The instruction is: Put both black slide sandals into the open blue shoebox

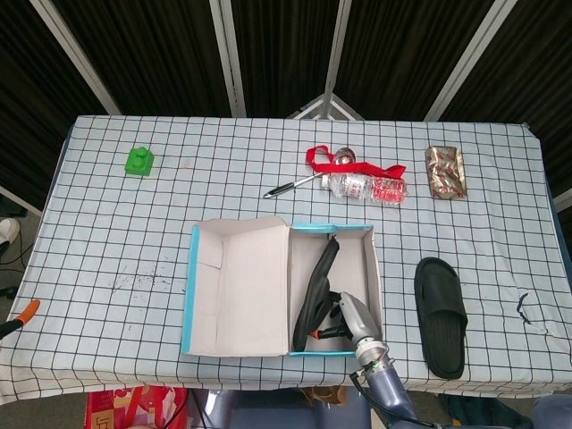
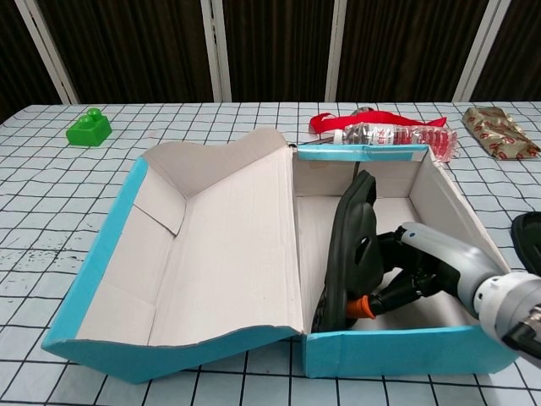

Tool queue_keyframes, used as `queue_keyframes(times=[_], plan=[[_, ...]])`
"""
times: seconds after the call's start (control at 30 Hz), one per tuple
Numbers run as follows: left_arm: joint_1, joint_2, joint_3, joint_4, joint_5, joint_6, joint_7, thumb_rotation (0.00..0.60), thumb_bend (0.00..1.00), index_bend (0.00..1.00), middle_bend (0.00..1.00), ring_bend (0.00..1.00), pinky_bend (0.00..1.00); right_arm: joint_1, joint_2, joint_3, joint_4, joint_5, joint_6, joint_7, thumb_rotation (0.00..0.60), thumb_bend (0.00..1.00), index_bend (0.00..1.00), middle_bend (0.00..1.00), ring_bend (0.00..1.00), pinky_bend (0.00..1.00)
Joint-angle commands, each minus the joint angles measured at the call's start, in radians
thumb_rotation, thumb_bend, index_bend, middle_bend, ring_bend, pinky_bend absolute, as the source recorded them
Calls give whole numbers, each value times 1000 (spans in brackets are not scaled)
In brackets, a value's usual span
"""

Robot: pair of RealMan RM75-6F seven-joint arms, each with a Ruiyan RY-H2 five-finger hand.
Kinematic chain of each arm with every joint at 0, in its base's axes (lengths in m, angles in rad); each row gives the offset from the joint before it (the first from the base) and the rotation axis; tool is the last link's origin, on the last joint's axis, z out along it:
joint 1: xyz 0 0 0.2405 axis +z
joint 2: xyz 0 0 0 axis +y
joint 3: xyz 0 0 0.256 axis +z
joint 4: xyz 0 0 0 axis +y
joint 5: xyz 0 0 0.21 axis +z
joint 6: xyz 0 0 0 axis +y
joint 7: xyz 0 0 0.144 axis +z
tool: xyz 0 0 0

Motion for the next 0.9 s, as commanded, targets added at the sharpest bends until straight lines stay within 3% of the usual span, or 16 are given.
queue_keyframes(times=[0.03, 0.27, 0.47, 0.9], plan=[[0, 0, 0, 0, 0, 0, 0, 600, 77, 106, 0, 0, 99, -2, -6, 2, 8, -3, -1, -7, 600, 446, 553, 462, 355, 416], [0, 0, -1, -1, -1, 0, -1, 600, 77, 106, 0, 0, 99, -6, -11, 5, 18, -12, -19, -14, 600, 446, 542, 462, 355, 416], [1, 2, 0, -3, 0, 0, -2, 600, 77, 106, 0, 0, 99, -2, 19, 1, -4, -23, -60, -21, 600, 442, 430, 427, 352, 416], [0, 1, 1, -4, 1, -2, 1, 600, 77, 105, 0, 0, 99, 0, 50, 17, -33, -12, -88, -20, 600, 311, 312, 359, 334, 415]])
